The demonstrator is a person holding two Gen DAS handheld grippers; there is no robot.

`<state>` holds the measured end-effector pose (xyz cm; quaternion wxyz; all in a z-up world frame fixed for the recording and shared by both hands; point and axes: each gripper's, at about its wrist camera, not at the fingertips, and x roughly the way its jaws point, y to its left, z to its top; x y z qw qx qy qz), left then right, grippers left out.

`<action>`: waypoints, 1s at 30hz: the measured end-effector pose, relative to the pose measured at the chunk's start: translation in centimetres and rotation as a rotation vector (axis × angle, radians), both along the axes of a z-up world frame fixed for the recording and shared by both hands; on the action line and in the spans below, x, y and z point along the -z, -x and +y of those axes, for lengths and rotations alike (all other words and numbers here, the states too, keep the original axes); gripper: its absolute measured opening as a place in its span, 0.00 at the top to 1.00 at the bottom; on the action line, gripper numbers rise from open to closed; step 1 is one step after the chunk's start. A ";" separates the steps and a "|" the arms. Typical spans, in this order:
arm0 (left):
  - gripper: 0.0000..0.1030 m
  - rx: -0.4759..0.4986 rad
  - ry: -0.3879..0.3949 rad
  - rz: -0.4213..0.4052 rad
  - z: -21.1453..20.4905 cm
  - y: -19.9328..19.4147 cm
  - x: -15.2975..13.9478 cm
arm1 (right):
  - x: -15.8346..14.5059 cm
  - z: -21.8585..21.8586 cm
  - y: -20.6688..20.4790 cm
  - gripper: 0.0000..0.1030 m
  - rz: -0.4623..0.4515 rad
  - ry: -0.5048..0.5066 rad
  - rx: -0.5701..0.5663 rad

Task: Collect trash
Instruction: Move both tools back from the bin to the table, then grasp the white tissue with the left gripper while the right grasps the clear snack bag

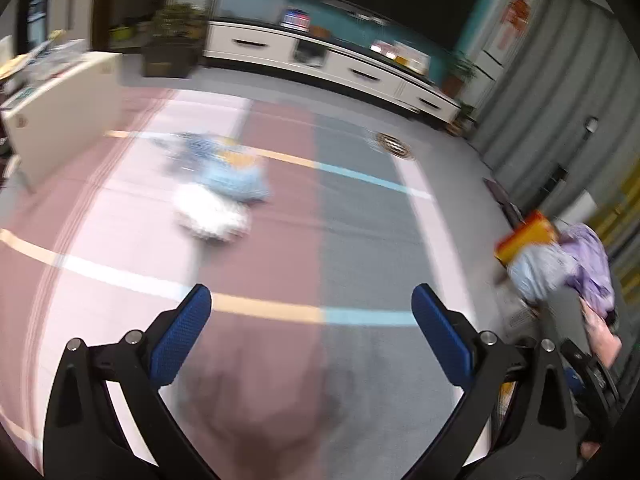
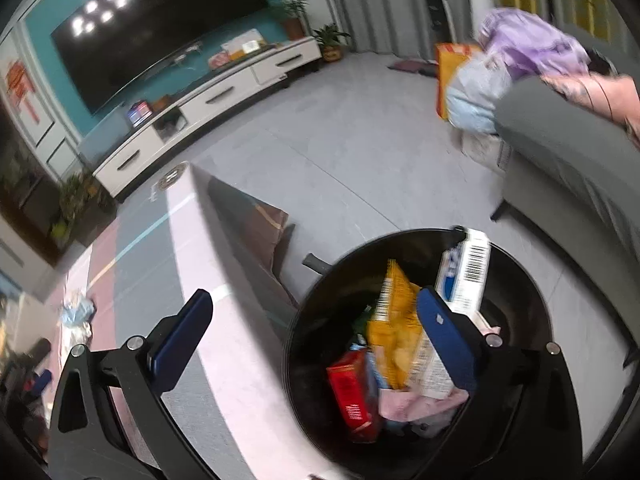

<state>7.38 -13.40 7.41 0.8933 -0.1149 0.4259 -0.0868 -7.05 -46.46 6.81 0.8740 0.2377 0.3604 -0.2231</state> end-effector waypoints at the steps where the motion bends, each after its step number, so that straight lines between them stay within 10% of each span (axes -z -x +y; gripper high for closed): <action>1: 0.03 -0.028 -0.004 0.003 1.4 -0.5 0.2 | 0.1 0.7 -0.5 0.03 0.004 0.014 -0.015; 11: 0.03 -0.174 0.045 0.077 9.4 -4.4 4.5 | 1.8 7.1 -4.2 0.03 0.082 0.129 -0.147; 20: 0.09 -0.092 0.173 0.083 9.3 -8.0 6.0 | 0.3 14.7 -14.5 0.03 0.063 -0.045 -0.457; 23: 0.24 -0.066 0.218 0.120 8.2 -9.8 7.2 | -0.4 19.6 -21.2 0.03 0.082 -0.074 -0.588; 27: 0.69 -0.074 0.192 0.129 7.9 -10.9 8.0 | 0.5 25.0 -27.7 0.03 0.145 -0.091 -0.687; 30: 0.70 -0.064 0.258 0.158 9.4 -10.8 8.4 | 2.3 28.1 -31.2 0.03 0.201 -0.104 -0.733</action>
